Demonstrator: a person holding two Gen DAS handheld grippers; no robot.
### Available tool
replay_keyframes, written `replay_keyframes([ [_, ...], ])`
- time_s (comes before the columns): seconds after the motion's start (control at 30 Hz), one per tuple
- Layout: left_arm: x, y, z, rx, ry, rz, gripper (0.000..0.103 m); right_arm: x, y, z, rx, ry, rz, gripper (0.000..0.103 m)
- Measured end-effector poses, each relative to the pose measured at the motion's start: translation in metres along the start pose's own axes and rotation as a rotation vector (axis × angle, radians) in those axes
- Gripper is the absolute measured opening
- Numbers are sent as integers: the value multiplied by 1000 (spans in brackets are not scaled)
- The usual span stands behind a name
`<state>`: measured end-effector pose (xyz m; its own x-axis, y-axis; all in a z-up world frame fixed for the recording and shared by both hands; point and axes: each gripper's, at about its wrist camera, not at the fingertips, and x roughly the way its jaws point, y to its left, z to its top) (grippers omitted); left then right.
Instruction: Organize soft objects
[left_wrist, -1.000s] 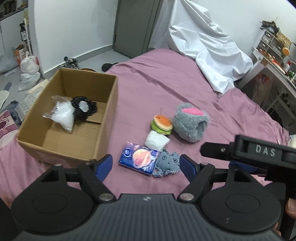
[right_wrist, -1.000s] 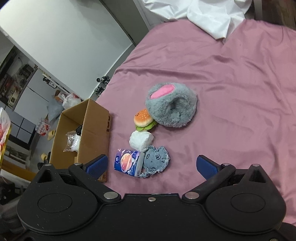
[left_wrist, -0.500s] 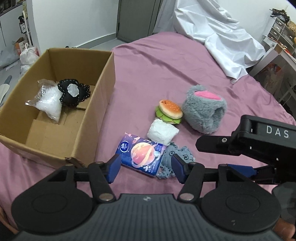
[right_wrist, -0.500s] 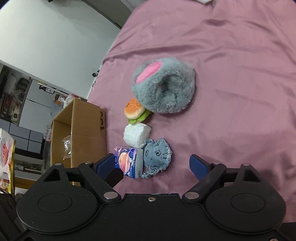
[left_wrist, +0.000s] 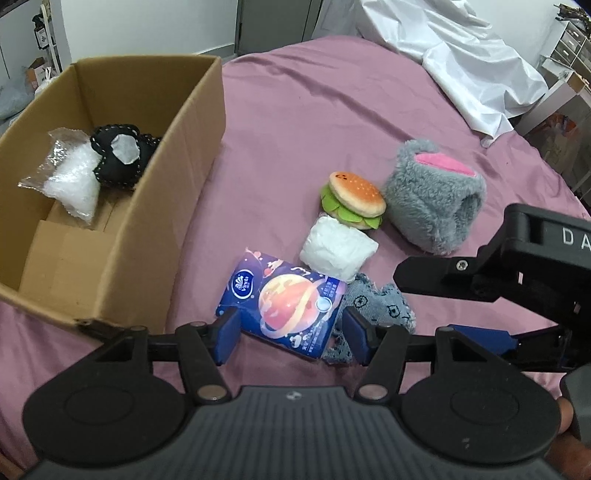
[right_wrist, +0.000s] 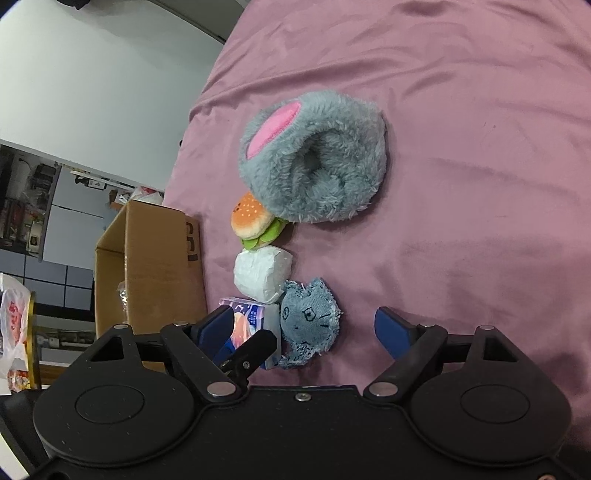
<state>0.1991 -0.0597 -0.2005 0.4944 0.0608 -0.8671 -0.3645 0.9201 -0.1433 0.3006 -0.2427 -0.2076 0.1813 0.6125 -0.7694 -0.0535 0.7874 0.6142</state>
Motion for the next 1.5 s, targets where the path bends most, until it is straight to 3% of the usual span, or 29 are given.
replay_keyframes([
  [0.27, 8, 6, -2, -26, -15, -19, 61, 9, 1, 4, -5, 14, -13, 81],
  [0.33, 13, 11, -3, -66, 15, -45, 58, 13, 4, 3, -15, 14, -21, 79],
  [0.4, 17, 20, -4, -122, 51, -69, 44, 16, 6, 3, -25, 14, -27, 75],
  [0.53, 16, 23, -6, -129, 42, -71, 39, 22, 11, 2, -43, 15, -41, 71],
  [0.73, 12, 27, -7, -149, 40, -97, 35, 30, 17, 0, -68, 36, -41, 51],
  [0.8, 11, 28, -8, -156, 43, -108, 34, 31, 14, 0, -51, 54, -15, 25],
  [0.87, 8, 29, -8, -161, 42, -116, 34, 28, 13, 0, -42, 50, 7, 21],
  [1.03, -1, 32, -7, -178, 34, -130, 31, 9, 19, -4, -74, -10, 33, 18],
  [1.5, -27, 29, -9, -175, 4, -165, 24, -34, 38, -15, -158, -167, -26, 17],
])
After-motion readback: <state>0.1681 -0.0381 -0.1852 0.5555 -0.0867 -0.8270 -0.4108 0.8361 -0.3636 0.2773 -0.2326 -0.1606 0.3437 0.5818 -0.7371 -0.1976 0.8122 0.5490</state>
